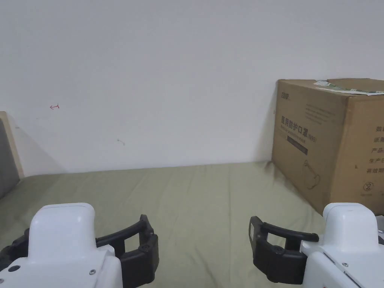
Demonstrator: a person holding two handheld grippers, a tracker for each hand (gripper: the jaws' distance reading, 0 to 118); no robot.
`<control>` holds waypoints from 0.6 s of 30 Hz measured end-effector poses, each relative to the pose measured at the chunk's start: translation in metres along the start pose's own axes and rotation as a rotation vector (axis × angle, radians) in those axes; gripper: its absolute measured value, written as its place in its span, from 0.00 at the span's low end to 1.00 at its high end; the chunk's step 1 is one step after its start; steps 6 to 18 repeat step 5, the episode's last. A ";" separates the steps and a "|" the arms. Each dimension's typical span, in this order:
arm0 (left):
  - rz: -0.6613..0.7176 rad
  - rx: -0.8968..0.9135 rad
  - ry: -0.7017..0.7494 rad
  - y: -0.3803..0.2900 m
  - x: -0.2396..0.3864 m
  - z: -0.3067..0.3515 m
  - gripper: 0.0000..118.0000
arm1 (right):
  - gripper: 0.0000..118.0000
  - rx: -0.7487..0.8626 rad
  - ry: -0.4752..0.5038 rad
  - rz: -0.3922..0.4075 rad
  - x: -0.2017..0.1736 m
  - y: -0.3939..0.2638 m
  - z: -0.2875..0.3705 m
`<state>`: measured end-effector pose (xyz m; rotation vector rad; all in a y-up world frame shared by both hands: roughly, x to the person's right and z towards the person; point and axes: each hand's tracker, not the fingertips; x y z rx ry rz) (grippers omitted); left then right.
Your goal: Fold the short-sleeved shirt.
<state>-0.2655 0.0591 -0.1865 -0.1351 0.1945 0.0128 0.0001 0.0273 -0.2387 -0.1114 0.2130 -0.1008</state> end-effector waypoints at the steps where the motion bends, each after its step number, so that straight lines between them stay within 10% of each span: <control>1: -0.006 0.013 0.002 -0.001 0.001 0.000 0.94 | 1.00 -0.001 0.000 0.000 0.000 0.000 -0.001; 18: -0.009 -0.025 -0.004 -0.003 0.002 -0.005 0.94 | 1.00 -0.007 0.005 0.006 -0.003 -0.002 -0.001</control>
